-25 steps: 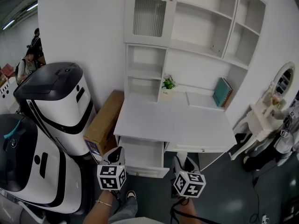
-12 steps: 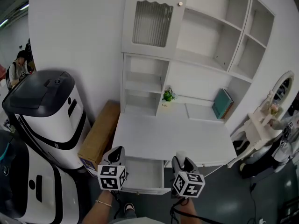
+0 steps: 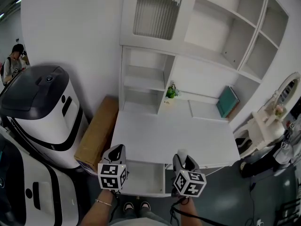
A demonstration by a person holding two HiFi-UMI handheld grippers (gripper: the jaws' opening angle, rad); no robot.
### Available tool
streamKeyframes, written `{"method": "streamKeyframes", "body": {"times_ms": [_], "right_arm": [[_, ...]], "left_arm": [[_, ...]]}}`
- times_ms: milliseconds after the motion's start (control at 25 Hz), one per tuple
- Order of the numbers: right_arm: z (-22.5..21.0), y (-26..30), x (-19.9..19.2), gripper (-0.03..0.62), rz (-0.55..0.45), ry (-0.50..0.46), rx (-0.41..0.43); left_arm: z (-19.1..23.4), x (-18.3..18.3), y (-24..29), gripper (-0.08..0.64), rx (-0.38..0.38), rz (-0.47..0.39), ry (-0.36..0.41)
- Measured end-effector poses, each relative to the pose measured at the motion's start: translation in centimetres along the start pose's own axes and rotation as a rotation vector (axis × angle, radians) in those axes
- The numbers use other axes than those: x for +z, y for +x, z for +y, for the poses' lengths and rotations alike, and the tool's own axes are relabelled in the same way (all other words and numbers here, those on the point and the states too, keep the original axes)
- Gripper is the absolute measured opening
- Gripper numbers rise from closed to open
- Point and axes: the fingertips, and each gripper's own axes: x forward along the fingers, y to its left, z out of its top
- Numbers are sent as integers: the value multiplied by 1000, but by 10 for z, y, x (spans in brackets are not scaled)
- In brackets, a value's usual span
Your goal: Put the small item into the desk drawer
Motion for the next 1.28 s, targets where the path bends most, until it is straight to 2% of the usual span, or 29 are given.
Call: {"method": "streamKeyframes", "body": {"times_ms": [360, 640, 1040, 1280], "right_arm": [[-8, 19, 5, 179, 18, 3, 33], [-21, 28, -14, 179, 69, 14, 37], [-12, 45, -100, 179, 261, 35, 99], [-2, 55, -155, 179, 361, 48, 138]], "left_arm": [[-6, -5, 14, -2, 20, 30, -11], [-15, -38, 24, -2, 26, 102, -25], [-4, -131, 10, -2, 89, 273, -98], [15, -179, 1, -2, 148, 342, -143]]}}
